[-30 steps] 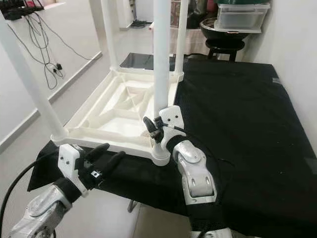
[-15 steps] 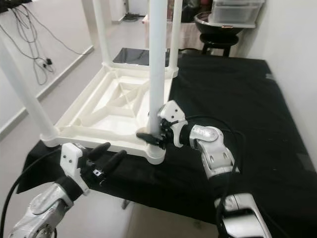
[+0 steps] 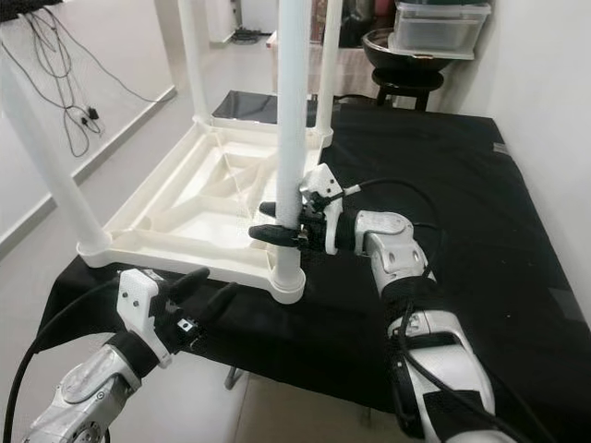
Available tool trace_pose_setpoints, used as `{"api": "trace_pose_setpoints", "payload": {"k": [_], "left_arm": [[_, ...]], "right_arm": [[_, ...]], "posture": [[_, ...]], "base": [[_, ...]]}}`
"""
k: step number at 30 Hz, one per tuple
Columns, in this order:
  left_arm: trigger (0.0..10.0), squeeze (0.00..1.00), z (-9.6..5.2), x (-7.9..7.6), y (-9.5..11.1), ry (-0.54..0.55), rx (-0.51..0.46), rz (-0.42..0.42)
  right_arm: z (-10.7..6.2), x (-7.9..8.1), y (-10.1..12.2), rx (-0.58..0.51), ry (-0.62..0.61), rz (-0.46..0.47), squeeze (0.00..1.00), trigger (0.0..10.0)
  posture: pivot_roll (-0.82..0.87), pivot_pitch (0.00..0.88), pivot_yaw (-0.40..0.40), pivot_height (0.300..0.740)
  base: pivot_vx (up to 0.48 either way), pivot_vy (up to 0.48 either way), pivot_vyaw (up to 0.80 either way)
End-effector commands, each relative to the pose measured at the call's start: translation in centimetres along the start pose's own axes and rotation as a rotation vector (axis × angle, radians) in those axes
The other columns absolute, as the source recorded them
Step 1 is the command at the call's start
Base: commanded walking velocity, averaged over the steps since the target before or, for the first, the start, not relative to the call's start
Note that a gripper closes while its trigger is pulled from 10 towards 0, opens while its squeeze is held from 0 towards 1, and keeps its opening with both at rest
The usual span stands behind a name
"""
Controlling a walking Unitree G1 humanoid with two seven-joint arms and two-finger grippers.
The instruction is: Building children table
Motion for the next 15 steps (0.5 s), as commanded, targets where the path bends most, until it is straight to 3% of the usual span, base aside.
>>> {"api": "trace_pose_setpoints", "payload": {"k": [1,8,10,12,15], "left_arm": [[10.0,0.00,-0.1,-0.2,-0.2,-0.002,0.003,-0.002],[10.0,0.00,-0.1,-0.2,-0.1,-0.006,0.000,-0.010],[10.0,0.00,-0.2,-0.2,0.0,-0.009,-0.002,-0.015],[10.0,0.00,-0.4,-0.1,0.1,-0.010,-0.004,-0.017],[10.0,0.00,-0.4,0.0,0.2,-0.010,-0.005,-0.017]], "right_arm": [[-0.1,0.1,-0.5,0.010,0.014,0.016,0.00,0.0],[-1.6,0.4,-2.1,0.010,-0.005,0.058,0.00,0.0],[-2.6,0.6,-3.2,0.023,-0.090,0.065,0.00,0.0],[-2.1,0.5,-4.6,0.049,-0.323,0.065,0.00,0.0],[-1.9,0.5,-5.0,0.062,-0.421,0.045,0.00,0.0]], "posture": [[0.01,0.039,-0.026,0.740],[-0.02,0.047,-0.021,0.740],[-0.03,0.060,-0.020,0.740],[-0.04,0.071,-0.025,0.740],[-0.04,0.076,-0.023,0.740]], "base": [[0.000,0.000,0.00],[0.000,0.000,0.00],[0.000,0.000,0.00],[0.000,0.000,0.00],[0.000,0.000,0.00]]}}
Point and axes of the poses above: a point about 5 cm out from each wrist's last joint towards the gripper, its own z axis pointing out of the wrist towards the gripper, its own y axis along the axis of the wrist's last joint, x = y × z, the point moved 5 cm from there along z, pointing out of the wrist towards the gripper
